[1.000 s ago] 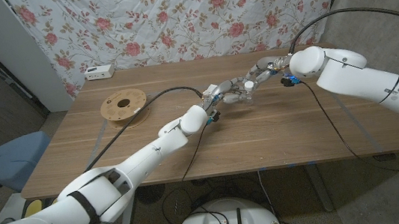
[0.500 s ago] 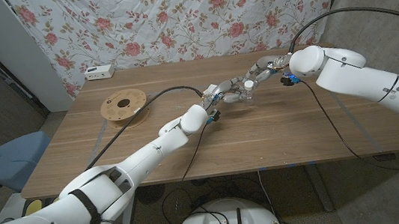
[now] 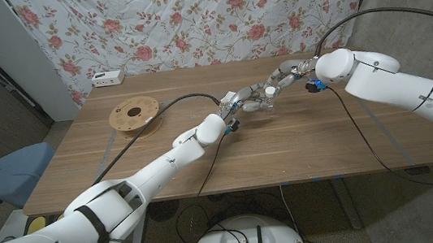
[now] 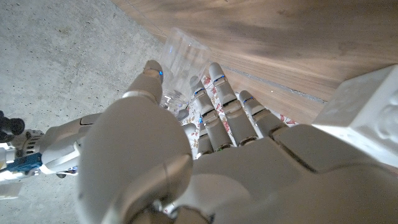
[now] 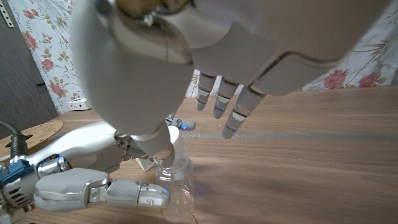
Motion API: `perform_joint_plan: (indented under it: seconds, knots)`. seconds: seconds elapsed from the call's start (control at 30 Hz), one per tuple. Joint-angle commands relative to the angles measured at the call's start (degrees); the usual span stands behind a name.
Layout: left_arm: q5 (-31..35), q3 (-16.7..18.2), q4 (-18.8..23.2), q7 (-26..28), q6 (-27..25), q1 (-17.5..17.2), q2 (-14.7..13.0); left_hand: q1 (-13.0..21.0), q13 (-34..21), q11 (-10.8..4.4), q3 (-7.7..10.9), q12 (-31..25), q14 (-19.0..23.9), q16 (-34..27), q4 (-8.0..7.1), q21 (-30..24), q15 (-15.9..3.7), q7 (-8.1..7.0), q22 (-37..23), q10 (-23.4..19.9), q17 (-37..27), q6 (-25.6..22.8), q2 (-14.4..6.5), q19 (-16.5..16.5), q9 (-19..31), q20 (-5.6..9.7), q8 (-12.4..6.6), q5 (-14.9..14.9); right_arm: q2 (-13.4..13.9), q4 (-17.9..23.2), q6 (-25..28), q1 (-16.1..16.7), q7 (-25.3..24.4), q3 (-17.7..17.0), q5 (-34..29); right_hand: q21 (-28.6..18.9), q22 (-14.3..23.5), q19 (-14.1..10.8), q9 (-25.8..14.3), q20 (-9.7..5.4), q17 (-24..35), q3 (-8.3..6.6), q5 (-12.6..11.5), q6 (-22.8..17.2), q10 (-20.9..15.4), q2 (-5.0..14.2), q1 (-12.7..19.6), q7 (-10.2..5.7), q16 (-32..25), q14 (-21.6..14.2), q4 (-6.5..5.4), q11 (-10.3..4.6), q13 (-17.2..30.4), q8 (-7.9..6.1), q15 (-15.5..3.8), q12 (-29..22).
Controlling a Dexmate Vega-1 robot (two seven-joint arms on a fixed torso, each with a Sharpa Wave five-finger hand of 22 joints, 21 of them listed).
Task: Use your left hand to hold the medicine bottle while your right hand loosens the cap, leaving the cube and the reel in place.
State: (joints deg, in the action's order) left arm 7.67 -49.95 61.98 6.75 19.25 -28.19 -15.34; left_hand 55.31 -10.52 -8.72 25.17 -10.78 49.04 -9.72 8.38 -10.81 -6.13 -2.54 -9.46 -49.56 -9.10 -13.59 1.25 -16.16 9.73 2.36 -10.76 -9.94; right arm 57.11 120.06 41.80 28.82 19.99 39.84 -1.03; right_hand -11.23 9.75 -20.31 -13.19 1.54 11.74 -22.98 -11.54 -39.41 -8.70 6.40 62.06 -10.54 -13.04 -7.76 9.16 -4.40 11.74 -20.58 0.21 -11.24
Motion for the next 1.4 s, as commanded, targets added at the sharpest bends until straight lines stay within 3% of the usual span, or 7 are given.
perform_joint_plan:
  seconds: [0.03, 1.07, 1.4]
  knots:
    - [0.5, 0.0, 0.8, 0.6, -0.2, -0.5, -0.3, 0.4, -0.3, -0.47, 0.47, -0.4, 0.5, -0.2, 0.15, 0.1, -5.8, -0.34, -0.1, -0.5, -0.1, -0.3, -0.5, -0.2, 0.3, 6.41, 0.11, -0.3, 1.2, 1.7, -0.2, 1.5, -0.9, -1.9, 1.5, -0.1, 0.2, -0.4, -0.2, 0.29, 0.1, 0.4, 0.3, -0.7, -0.1, -0.13, -0.4, 0.06, 0.2, 0.0, 0.07, 0.15, 0.0, -0.23, 0.51, -0.2]
    - [2.4, 0.3, 2.7, 2.7, 1.6, -1.8, -1.3, 0.6, -0.3, -0.31, 0.5, -0.5, 0.6, -0.2, 0.19, 0.1, -6.0, -0.3, -0.1, -0.8, -0.1, -0.4, -0.6, -0.4, 0.3, 6.35, 0.09, -0.3, 5.2, 7.6, 1.2, 6.1, -5.2, -7.2, 6.0, -0.3, 0.2, -0.8, -0.1, 0.79, 0.2, 1.72, 0.7, -1.0, -0.6, -0.77, -2.3, 0.7, 0.1, -0.2, -0.64, 0.43, 0.0, 0.0, 1.09, -0.4]
    - [3.2, 0.8, 4.3, 3.9, 1.4, -2.8, -2.0, 0.8, -0.3, -0.39, 0.52, -0.5, 0.6, -0.3, 0.26, 0.0, -6.1, -0.36, -0.1, -0.9, -0.1, -0.5, -0.6, -0.6, 0.3, 6.35, 0.08, -0.3, 6.0, 8.7, 2.6, 5.9, -6.1, -7.6, 6.4, -0.3, 0.2, -0.9, -0.1, 0.94, 0.3, 2.26, 0.7, -1.1, -0.9, -0.88, -3.2, 0.96, 0.0, -0.3, -0.96, 0.59, 0.0, 0.1, 1.24, -0.5]
